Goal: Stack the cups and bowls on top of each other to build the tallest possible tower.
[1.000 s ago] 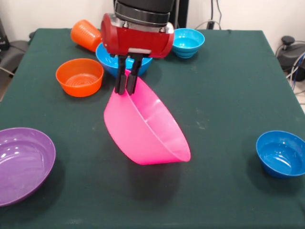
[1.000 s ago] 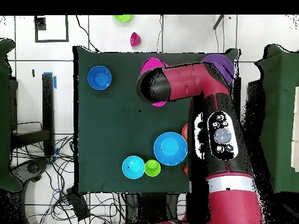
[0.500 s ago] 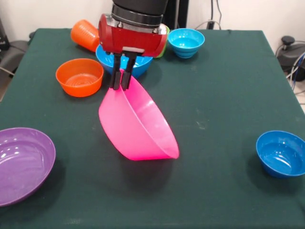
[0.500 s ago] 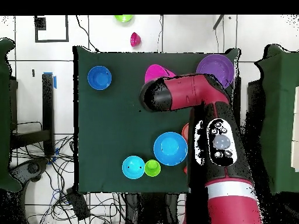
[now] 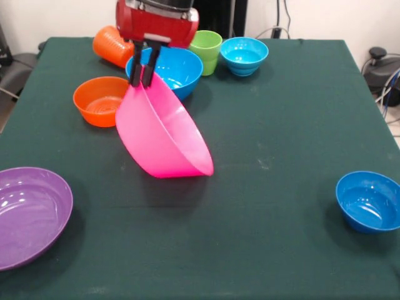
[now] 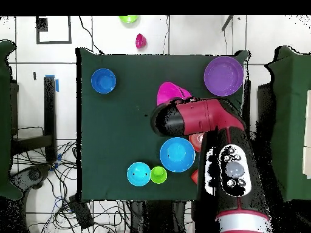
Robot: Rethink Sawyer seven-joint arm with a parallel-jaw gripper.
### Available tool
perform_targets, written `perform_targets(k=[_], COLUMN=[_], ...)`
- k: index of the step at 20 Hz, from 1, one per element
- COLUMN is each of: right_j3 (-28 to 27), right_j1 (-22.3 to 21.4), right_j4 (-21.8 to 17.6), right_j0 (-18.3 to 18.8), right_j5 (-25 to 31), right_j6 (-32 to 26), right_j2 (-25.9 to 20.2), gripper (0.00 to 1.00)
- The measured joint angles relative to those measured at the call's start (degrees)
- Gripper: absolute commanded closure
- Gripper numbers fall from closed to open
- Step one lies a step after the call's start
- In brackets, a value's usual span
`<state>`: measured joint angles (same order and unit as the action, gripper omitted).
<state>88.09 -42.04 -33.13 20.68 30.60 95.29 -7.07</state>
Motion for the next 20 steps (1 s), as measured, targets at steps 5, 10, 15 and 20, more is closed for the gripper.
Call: perform_targets(k=[5, 10, 15, 20], right_j3=[2.4, 2.5, 2.5, 2.5], right_j1=[-1.5, -1.9, -1.9, -2.2], right_j4=[0.6, 2.0, 2.3, 2.4], right_j0=[-1.0, -1.4, -1.8, -2.5], right_j5=[0.0, 0.0, 0.0, 0.0], right_j6=[1.0, 2.1, 2.2, 2.2], right_j2=[3.3, 4.7, 5.8, 7.5], gripper=[1.0, 1.0, 1.0, 1.0])
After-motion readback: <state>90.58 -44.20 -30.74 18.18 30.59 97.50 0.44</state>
